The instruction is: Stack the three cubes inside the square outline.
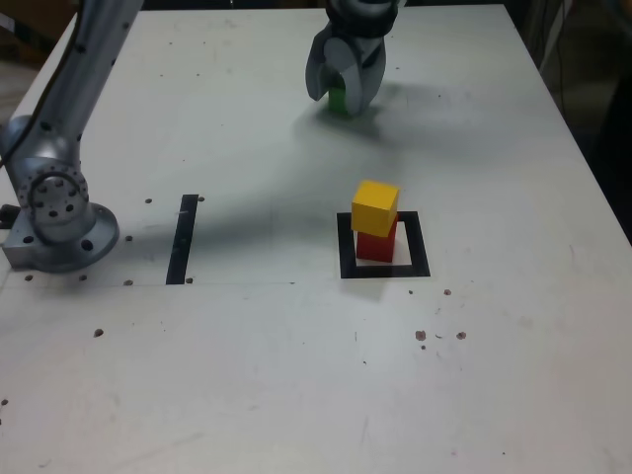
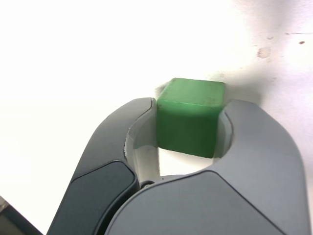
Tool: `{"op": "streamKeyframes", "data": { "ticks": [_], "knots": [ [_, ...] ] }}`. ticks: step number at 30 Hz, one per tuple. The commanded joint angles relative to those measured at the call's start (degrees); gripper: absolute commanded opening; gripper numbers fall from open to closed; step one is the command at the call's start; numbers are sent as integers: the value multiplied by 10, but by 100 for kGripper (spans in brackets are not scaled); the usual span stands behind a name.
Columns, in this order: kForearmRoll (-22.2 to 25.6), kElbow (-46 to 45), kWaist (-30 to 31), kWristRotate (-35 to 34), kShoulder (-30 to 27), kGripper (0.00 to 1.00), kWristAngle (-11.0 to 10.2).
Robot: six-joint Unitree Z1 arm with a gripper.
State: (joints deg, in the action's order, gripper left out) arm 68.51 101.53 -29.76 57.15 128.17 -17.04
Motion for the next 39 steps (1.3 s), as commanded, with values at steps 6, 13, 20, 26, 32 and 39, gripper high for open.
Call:
{"op": "streamKeyframes", "data": {
  "ticks": [6,13,20,26,32,39],
  "knots": [
    [10,-11,4,-19,-37,22,12],
    [51,-7,48,-64,-114,21,19],
    [124,2,158,-170,-168,20,15],
    [205,28,292,-314,-185,20,23],
    [224,43,407,-441,-174,20,59],
    [225,55,465,-510,-150,20,82]
  ]
}}
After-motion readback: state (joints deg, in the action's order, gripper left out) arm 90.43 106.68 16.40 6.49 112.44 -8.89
